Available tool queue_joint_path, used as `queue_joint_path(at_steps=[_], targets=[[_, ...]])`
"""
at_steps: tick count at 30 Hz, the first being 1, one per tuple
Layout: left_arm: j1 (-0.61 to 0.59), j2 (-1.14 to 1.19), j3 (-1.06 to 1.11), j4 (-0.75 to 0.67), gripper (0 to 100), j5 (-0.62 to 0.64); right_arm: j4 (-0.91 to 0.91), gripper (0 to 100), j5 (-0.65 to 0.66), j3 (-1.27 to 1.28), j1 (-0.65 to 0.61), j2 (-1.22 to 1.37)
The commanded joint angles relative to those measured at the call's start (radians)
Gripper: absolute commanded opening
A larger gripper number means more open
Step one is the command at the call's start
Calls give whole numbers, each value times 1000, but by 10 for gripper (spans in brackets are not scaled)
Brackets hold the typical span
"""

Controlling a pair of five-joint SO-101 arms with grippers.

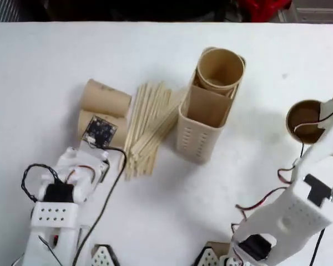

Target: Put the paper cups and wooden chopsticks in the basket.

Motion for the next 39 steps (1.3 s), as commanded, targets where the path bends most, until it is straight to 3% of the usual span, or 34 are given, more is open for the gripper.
queue_joint_path(at_steps=[1,5,10,13,21,25,27,29,34,39], targets=[[16,-18,-6,-15,172,-8,59,18,-14,-38,-33,-91],[16,-18,-6,-15,172,-8,47,37,-18,-31,-45,-70],[16,-18,-6,-15,172,-8,15,169,-12,-38,-58,13],[16,-18,-6,-17,172,-8,-8,190,-11,-38,-62,68],[16,-18,-6,-18,172,-8,-108,185,-9,-38,-58,213],[16,-18,-6,-18,172,-8,-136,0,-9,-38,-53,259],[16,-18,-6,-18,172,-8,-128,38,-8,-38,-45,263],[16,-18,-6,-18,172,-8,-128,14,-8,-41,-38,260],[16,-18,-6,-18,172,-8,-91,17,-17,-40,-19,159],[16,-18,-6,-18,172,-8,-7,18,-66,-40,-36,-107]])
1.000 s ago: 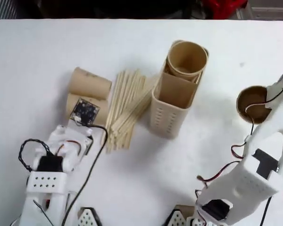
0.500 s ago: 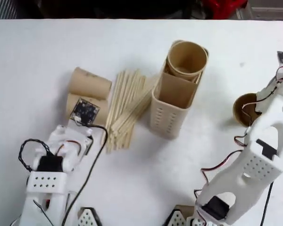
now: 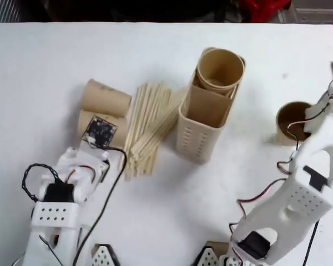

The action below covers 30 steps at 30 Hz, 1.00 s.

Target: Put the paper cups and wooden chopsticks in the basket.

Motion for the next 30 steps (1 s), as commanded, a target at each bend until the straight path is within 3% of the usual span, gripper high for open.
queue_joint_path(at_steps=[1,9,17,30], targets=[[16,-18,-6,-18,172,-8,42,18,-54,-40,-21,-275],[16,-18,-6,-18,172,-8,-18,18,-221,-38,-302,-728],[16,-18,-6,-18,172,-8,-119,18,-299,-29,-625,-690],[16,-18,-6,-18,172,-8,-47,18,-302,-38,-641,-415]])
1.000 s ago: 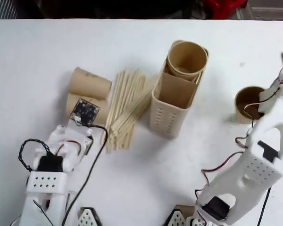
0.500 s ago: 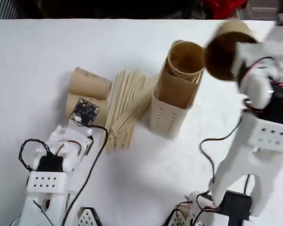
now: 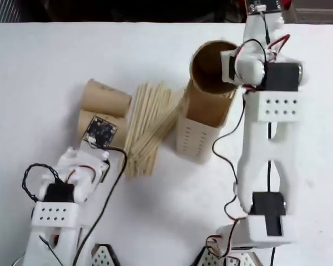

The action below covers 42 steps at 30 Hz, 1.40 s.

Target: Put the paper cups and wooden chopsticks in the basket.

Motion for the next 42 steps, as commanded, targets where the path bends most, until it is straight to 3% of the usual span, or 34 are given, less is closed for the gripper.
queue_joint_path(at_steps=[1,10,31,38,42], targets=[[12,-18,-6,-20,172,-8,4,19,-11,-31,12,16],[12,-18,-6,-18,172,-8,77,140,-11,-38,8,-12],[12,-18,-2,-23,172,-3,-42,148,-2,-64,5,27],[12,-18,0,-40,172,-5,-65,303,5,-64,-35,30],[12,-18,0,-41,172,-5,-61,318,91,-64,-77,30]])
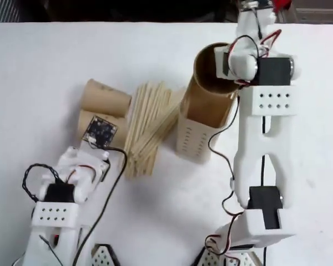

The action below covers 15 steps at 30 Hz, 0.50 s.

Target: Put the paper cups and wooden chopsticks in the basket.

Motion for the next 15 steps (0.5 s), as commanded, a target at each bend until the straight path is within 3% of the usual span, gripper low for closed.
queue_joint_path(at_steps=[1,15], targets=[[10,-18,-5,-23,172,-3,-15,319,60,-28,-36,-8],[8,-18,-5,-25,172,-2,182,319,71,-20,-30,-160]])
